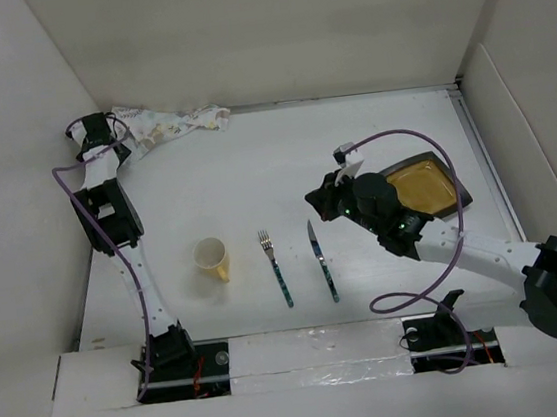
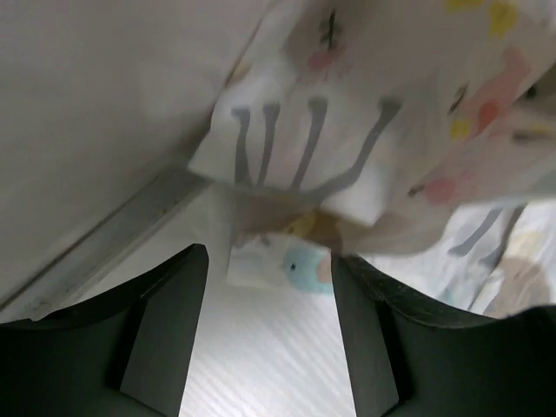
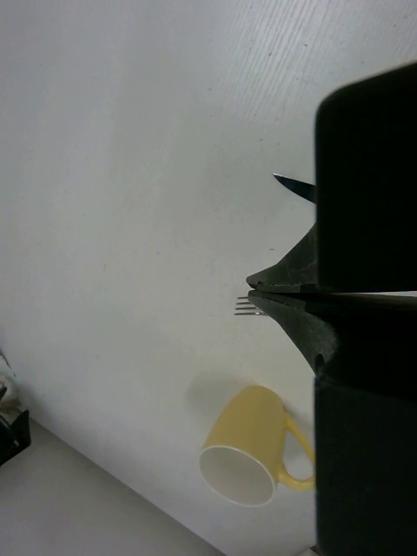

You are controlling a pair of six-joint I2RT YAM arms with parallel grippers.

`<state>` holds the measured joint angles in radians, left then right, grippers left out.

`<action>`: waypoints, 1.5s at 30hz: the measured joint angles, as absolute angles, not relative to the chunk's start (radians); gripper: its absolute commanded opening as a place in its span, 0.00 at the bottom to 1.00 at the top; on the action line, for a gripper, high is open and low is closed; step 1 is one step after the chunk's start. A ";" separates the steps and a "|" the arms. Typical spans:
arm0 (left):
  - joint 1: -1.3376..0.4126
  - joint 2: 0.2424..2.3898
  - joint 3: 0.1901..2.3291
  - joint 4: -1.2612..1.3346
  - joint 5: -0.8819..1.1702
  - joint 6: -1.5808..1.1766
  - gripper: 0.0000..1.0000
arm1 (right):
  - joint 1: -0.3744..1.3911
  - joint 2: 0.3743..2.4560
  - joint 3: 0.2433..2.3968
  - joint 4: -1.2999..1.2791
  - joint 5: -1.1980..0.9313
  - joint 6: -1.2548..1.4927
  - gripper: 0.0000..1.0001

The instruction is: Set the dinner table for one person

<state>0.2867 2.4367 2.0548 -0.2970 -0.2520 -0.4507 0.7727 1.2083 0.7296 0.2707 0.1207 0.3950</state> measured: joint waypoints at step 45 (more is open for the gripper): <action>0.136 1.826 1.615 -0.210 0.329 -0.487 0.00 | 0.665 1.114 0.738 0.235 0.127 0.392 0.00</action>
